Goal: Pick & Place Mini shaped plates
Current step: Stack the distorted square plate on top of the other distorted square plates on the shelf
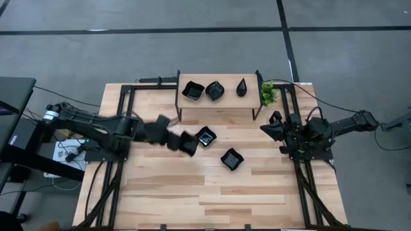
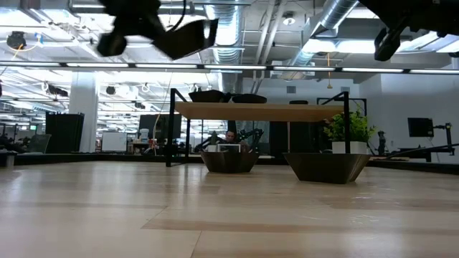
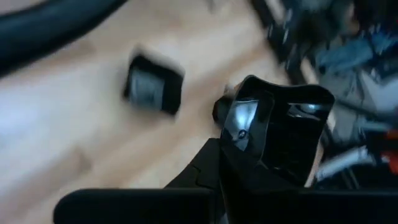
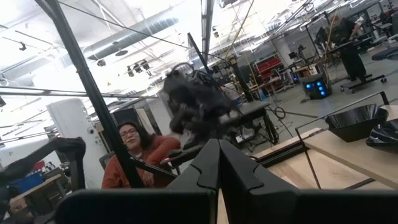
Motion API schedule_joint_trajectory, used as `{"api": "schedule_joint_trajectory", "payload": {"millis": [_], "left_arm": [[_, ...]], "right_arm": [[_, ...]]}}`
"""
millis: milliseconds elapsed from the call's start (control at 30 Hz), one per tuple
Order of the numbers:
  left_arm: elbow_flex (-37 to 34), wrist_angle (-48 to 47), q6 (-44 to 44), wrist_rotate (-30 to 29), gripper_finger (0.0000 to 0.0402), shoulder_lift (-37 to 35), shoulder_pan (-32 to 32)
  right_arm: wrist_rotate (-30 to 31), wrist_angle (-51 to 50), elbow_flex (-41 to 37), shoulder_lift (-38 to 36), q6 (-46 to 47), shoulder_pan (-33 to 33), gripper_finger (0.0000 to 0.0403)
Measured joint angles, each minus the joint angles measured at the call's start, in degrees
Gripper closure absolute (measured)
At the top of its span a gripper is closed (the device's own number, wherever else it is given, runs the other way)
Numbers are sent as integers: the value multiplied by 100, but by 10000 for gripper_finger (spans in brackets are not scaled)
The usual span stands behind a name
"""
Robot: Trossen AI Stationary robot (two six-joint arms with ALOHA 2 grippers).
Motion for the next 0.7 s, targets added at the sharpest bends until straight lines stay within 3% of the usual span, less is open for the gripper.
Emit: {"api": "schedule_joint_trajectory", "payload": {"millis": [300, 567, 700], "left_arm": [[1109, 244, 1430, -82, 398, 199, 1305], [2115, 76, 2277, 549, 398, 1066, 2259], [2738, -502, 2666, 796, 398, 1524, 2737]], "right_arm": [[207, -2, 0, 2, -2, -2, 403], [205, -2, 2, 2, -2, 0, 403], [203, 0, 2, 2, 0, -2, 403]]}}
